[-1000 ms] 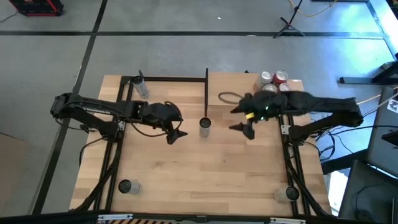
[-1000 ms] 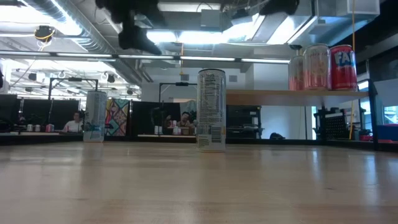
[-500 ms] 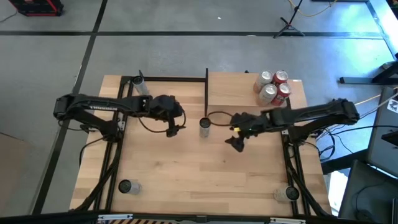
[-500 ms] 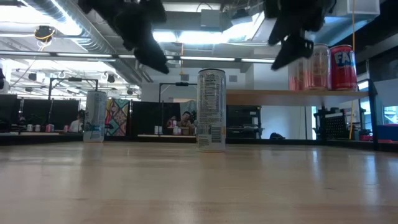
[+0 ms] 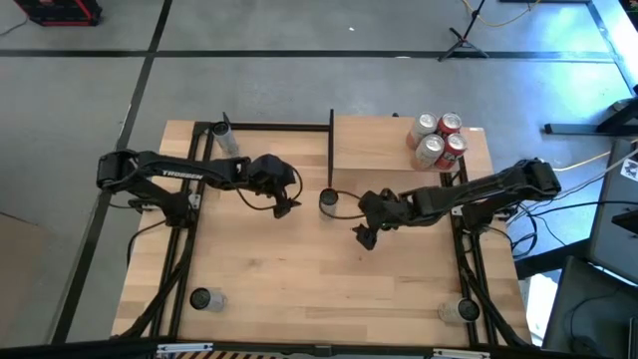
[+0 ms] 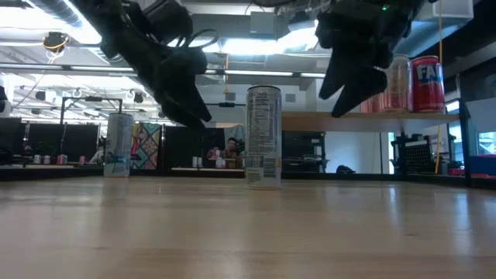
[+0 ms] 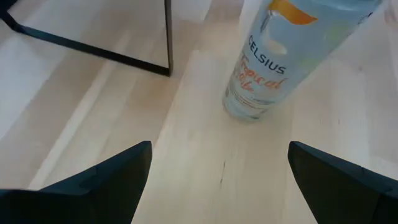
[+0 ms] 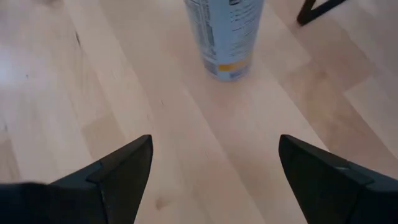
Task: Place canned beverage on shelf
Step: Put the top white yellow soda can on the shelf
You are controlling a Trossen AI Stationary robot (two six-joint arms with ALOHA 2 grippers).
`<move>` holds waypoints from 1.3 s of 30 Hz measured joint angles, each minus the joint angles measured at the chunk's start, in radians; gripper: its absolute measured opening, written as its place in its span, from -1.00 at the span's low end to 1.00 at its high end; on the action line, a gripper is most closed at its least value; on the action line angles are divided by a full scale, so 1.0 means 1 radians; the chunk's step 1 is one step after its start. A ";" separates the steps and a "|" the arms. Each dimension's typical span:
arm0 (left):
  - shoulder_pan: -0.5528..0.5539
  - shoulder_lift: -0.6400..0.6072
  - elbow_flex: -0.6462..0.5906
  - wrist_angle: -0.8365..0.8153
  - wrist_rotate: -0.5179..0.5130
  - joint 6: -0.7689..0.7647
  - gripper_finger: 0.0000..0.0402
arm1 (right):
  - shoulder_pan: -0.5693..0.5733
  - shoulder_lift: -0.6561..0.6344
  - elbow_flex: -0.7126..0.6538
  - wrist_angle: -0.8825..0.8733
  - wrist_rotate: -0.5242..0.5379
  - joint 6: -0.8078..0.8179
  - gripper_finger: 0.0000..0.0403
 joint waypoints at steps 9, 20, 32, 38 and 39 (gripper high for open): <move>0.024 0.042 -0.016 0.252 -0.011 0.107 0.86 | -0.021 0.100 0.000 0.105 0.099 0.007 0.66; -0.066 0.103 -0.017 0.250 0.112 0.009 0.86 | -0.071 0.158 -0.001 0.083 0.261 0.094 0.66; -0.143 0.166 -0.017 0.321 0.074 -0.097 0.86 | -0.103 0.213 -0.001 0.183 0.352 0.103 0.66; -0.163 0.160 -0.017 0.315 0.042 -0.134 0.86 | -0.102 0.222 0.000 0.184 0.328 0.102 0.66; -0.167 0.160 -0.017 0.315 0.036 -0.156 0.86 | -0.102 0.222 0.000 0.183 0.330 0.102 0.66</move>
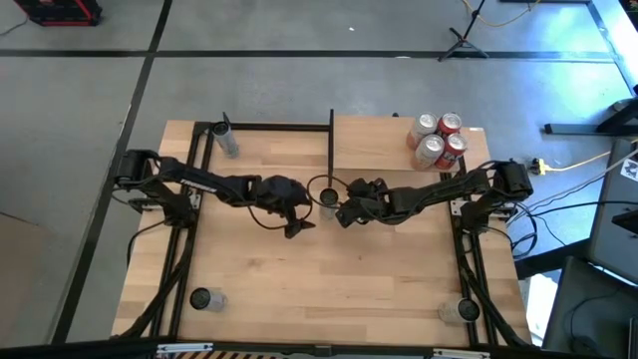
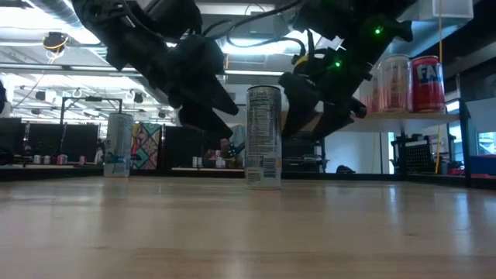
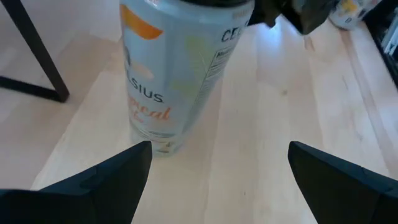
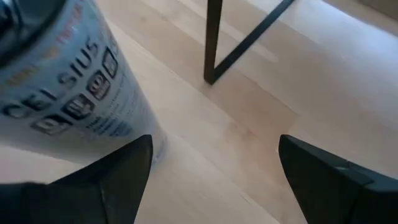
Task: Place canned beverage on shelf
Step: Put the top white yellow soda can on the shelf
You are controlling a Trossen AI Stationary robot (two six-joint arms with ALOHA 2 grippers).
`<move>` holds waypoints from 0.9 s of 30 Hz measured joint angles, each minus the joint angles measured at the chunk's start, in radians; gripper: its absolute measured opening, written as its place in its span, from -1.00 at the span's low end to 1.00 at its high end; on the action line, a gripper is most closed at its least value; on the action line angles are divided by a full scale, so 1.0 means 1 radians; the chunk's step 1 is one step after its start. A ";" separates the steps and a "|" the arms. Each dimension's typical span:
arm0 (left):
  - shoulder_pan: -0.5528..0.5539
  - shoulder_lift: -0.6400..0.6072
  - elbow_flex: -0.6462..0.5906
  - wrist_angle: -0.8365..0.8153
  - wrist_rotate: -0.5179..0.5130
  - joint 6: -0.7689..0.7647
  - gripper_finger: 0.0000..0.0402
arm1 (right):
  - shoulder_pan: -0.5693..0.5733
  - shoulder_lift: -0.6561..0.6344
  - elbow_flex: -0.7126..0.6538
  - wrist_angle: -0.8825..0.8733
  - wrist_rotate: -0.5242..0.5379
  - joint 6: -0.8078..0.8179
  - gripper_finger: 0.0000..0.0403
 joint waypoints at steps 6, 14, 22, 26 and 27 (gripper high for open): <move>0.001 0.000 0.000 0.004 0.054 0.011 0.86 | 0.000 0.000 0.000 0.038 0.018 -0.001 0.66; 0.031 0.010 0.000 0.023 0.015 0.061 0.86 | 0.001 0.000 0.000 0.108 0.025 -0.021 0.66; 0.080 0.007 0.000 0.025 -0.027 -0.002 0.86 | 0.002 0.000 0.000 0.129 -0.014 -0.026 0.66; 0.093 -0.001 0.000 0.013 -0.024 -0.002 0.86 | 0.002 0.000 0.000 0.131 -0.064 -0.031 0.66; 0.095 -0.004 0.000 0.003 -0.021 -0.002 0.86 | 0.006 -0.001 0.000 0.131 -0.074 -0.031 0.66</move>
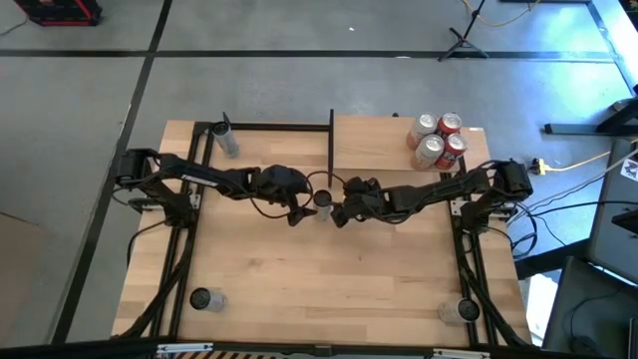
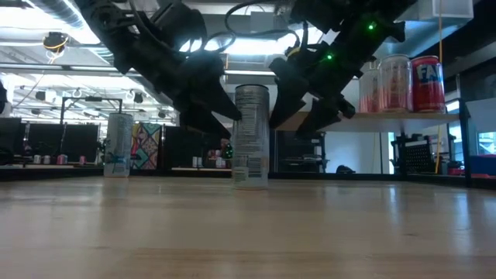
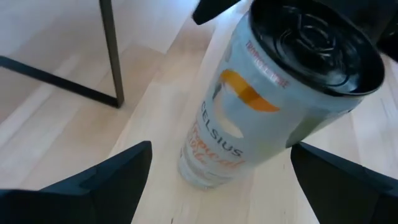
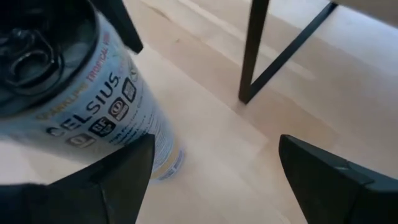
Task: Place canned beverage on shelf
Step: Put the top white yellow soda can on the shelf
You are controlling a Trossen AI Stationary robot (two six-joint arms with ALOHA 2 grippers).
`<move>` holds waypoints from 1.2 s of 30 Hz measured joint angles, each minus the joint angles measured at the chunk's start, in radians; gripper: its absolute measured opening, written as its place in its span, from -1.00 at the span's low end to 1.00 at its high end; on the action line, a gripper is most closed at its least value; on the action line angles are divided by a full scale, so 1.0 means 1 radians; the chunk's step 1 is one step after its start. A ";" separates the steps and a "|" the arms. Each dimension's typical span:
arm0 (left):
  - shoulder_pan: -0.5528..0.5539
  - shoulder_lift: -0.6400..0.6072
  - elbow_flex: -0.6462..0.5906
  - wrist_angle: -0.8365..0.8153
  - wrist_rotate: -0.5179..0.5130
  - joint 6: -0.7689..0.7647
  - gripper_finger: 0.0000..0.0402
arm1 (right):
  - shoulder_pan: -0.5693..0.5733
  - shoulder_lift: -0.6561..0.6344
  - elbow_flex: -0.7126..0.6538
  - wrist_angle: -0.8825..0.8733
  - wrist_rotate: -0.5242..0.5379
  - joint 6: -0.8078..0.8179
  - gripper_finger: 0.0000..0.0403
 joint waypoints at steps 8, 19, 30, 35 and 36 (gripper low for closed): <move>0.001 -0.003 0.000 -0.097 -0.033 0.013 0.85 | 0.041 0.000 0.000 0.046 -0.059 -0.060 0.66; -0.016 -0.066 0.000 -0.115 0.024 0.015 0.85 | 0.031 -0.012 0.001 -0.106 -0.008 -0.100 0.66; -0.073 -0.052 0.000 -0.068 -0.102 -0.016 0.85 | -0.065 0.020 0.001 0.134 0.039 -0.103 0.66; -0.065 -0.051 0.000 -0.078 -0.152 -0.017 0.85 | -0.037 0.025 0.001 0.101 0.002 -0.122 0.66; -0.060 -0.055 0.000 -0.083 -0.152 -0.017 0.85 | -0.029 0.024 0.001 0.098 0.003 -0.122 0.66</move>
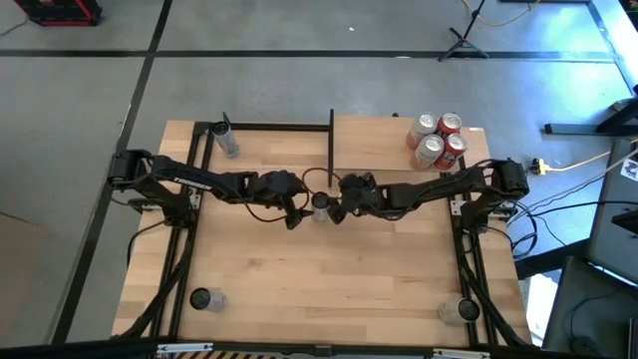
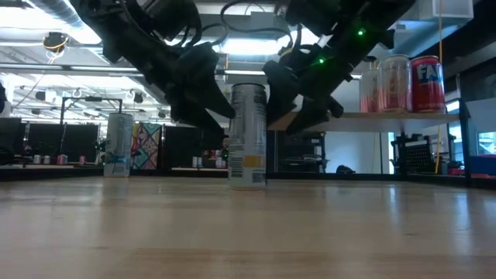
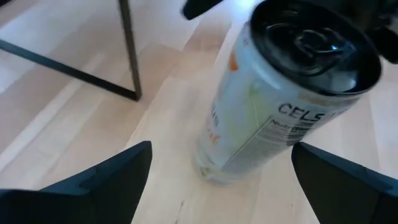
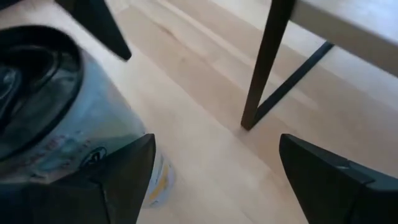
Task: Place canned beverage on shelf
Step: Put the top white yellow soda can on the shelf
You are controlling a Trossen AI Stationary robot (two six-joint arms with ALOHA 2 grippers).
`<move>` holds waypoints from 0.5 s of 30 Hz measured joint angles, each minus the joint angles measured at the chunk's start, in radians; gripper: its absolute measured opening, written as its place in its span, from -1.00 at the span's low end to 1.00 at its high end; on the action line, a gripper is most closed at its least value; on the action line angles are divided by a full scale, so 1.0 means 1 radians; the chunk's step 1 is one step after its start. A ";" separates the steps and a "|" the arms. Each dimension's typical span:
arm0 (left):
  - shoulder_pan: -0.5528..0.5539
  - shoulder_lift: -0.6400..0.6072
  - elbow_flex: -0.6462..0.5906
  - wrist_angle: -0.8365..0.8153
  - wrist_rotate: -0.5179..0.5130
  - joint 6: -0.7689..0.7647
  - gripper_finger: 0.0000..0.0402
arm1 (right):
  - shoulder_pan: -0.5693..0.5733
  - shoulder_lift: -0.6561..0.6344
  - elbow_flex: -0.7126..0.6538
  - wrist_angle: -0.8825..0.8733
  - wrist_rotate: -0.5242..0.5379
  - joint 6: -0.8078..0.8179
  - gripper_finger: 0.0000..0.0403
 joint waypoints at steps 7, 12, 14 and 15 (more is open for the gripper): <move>0.012 -0.006 0.000 -0.054 -0.002 0.007 0.85 | 0.056 -0.001 -0.002 -0.008 0.010 0.004 0.66; 0.017 -0.005 0.001 -0.052 -0.065 -0.018 0.85 | 0.083 -0.002 0.000 0.014 -0.076 -0.005 0.66; 0.017 -0.010 0.000 -0.066 -0.075 -0.028 0.85 | 0.086 0.002 0.000 0.012 -0.108 -0.008 0.66; 0.016 -0.012 0.000 -0.063 -0.073 -0.028 0.85 | 0.084 0.002 -0.001 0.018 -0.124 -0.008 0.66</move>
